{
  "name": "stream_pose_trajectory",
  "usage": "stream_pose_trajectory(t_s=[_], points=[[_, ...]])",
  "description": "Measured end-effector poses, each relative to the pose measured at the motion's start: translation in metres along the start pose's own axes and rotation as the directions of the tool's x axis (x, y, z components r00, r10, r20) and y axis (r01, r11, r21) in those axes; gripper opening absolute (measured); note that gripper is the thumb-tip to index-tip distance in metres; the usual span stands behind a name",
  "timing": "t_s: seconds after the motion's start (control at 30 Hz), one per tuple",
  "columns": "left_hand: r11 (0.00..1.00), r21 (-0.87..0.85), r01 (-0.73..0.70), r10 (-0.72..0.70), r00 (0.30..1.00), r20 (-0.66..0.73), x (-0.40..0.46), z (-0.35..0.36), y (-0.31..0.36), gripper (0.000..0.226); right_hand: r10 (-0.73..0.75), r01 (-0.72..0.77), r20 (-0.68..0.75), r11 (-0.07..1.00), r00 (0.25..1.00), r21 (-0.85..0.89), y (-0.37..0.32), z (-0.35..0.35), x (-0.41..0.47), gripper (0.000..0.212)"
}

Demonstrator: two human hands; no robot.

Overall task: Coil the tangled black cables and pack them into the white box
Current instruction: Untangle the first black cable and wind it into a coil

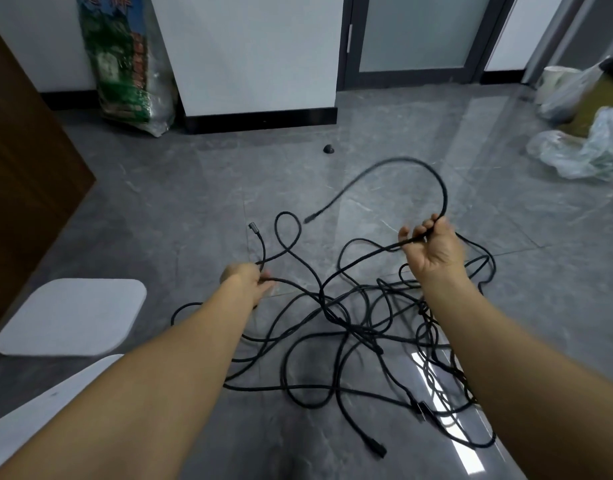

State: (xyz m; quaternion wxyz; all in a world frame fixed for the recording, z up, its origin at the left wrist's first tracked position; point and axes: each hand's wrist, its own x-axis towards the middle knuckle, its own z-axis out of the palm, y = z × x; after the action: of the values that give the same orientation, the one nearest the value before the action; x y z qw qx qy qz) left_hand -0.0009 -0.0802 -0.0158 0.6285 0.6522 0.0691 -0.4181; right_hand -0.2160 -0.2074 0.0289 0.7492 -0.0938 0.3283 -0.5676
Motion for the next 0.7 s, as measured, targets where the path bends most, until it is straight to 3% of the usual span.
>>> stream_pose_trajectory(t_s=[0.07, 0.13, 0.2, 0.3, 0.37, 0.47, 0.6, 0.63, 0.7], points=[[0.999, -0.038, 0.015, -0.012, 0.997, 0.074, -0.005, 0.007, 0.002, 0.024, 0.019, -0.029, -0.045, 0.975, 0.999, -0.222, 0.004, -0.009, 0.002, 0.019], [0.999, -0.032, -0.041, 0.047, 0.979, 0.197, -0.015, 0.019, 0.003, 0.009, 0.034, -0.053, -0.043, 0.8, 0.998, -0.598, 0.011, -0.013, 0.0, 0.017], [0.994, -0.039, -0.098, 0.106, 0.945, 0.31, -0.027, 0.029, 0.005, 0.011, 0.05, -0.063, -0.041, 0.618, 0.998, -0.783, 0.021, -0.013, -0.004, 0.017], [0.988, -0.017, -0.153, 0.142, 0.862, 0.487, -0.04, 0.04, 0.006, 0.01, 0.128, -0.09, -0.017, 0.588, 0.992, -0.804, 0.035, -0.007, -0.013, 0.013], [0.979, 0.011, -0.204, 0.16, 0.798, 0.581, -0.05, 0.049, 0.006, 0.009, 0.189, -0.037, 0.064, 0.488, 0.98, -0.872, 0.046, -0.002, -0.019, 0.006], [0.938, 0.086, -0.336, 0.2, 0.726, 0.658, -0.059, 0.06, 0.004, 0.006, 0.327, 0.048, 0.192, 0.401, 0.925, -0.915, 0.059, 0.006, -0.028, 0.02], [0.645, 0.35, -0.679, 0.34, 0.665, 0.665, -0.056, 0.06, 0.008, 0.017, 0.47, 0.004, 0.215, 0.411, 0.856, -0.912, 0.059, 0.007, -0.031, 0.025], [0.581, 0.411, -0.702, 0.317, 0.661, 0.68, -0.056, 0.058, 0.008, 0.023, 0.468, -0.016, 0.21, 0.433, 0.858, -0.901, 0.057, 0.007, -0.031, 0.023], [0.514, 0.552, -0.657, 0.123, 0.693, 0.71, -0.055, 0.051, 0.007, 0.035, 0.425, -0.027, 0.22, 0.504, 0.878, -0.864, 0.053, 0.009, -0.032, 0.023]])
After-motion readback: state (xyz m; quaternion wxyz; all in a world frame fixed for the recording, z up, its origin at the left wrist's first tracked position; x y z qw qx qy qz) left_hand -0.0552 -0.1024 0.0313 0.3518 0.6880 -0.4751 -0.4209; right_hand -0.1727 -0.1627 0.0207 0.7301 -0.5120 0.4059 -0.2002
